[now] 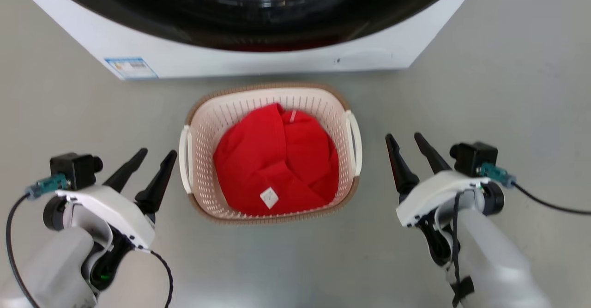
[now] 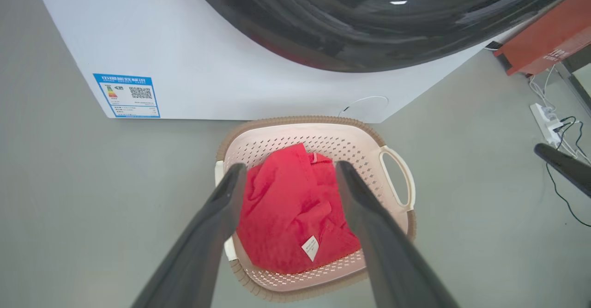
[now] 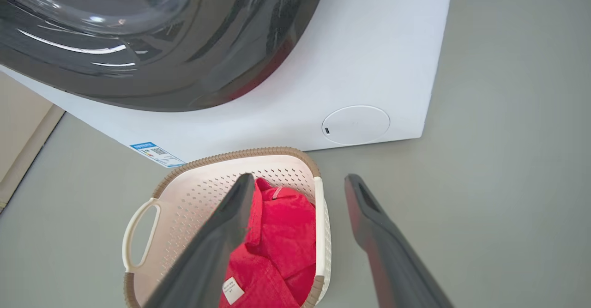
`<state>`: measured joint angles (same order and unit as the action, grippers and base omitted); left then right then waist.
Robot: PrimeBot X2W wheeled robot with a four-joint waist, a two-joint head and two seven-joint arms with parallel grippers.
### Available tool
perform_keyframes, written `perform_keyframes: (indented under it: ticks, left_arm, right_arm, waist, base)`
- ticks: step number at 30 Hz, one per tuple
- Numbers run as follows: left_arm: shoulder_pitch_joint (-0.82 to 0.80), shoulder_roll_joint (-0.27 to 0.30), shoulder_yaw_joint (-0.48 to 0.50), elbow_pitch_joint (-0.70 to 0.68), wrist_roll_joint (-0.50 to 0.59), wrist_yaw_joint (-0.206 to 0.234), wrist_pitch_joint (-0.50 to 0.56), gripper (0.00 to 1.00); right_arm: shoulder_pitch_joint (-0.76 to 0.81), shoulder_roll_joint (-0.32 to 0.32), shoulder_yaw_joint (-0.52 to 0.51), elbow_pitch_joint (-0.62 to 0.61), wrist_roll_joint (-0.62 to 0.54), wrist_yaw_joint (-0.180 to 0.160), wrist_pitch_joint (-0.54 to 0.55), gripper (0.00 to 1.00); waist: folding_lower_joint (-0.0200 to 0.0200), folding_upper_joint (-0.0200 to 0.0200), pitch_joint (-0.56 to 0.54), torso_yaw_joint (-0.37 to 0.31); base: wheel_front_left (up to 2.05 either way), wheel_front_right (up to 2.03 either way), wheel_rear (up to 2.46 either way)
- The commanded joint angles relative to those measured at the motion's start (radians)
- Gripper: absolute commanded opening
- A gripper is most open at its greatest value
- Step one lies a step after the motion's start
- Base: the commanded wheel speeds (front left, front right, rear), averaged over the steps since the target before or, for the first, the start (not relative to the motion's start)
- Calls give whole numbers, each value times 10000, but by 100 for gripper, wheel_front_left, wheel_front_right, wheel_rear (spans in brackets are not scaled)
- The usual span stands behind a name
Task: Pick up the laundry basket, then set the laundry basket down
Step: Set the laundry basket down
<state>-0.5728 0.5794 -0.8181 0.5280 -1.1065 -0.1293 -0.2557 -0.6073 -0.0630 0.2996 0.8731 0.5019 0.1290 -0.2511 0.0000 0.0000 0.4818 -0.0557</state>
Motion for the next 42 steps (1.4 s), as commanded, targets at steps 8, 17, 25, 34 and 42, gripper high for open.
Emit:
perform_keyframes:
  ticks: [8, 17, 25, 34, 42]
  left_arm:
    - [1291, 167, 2063, -949, 1230, -14, -61, 100]
    - [2632, -343, 3465, -1691, 2190, -14, -61, 100]
    - [3597, -848, 4591, -2142, 2919, -14, -61, 100]
    - [4384, -1485, 5748, -2923, 3878, -14, -61, 100]
    - [5117, -2094, 6515, -3423, 4743, -14, -61, 100]
  right_arm:
    - [1371, 128, -340, -1532, -440, 17, -107, 100]
    - [2359, 128, -961, -2471, -1072, 17, -107, 100]
    - [3168, 128, -1543, -3355, -1407, 17, -107, 100]
    - [4103, 128, -2004, -4856, -1768, 17, -107, 100]
    - [4916, 128, -2395, -5857, -2104, 17, -107, 100]
  waist:
    - [0, 0, -1339, -110]
    - [0, 0, -2484, -64]
    - [0, 0, -3233, 114]
    - [0, 0, -3737, 393]
    - [0, 0, -4408, 520]
  base:
    - [0, 0, 0]
    - [0, 0, 0]
    - [0, 0, 0]
    - [0, 0, 0]
    - [0, 0, 0]
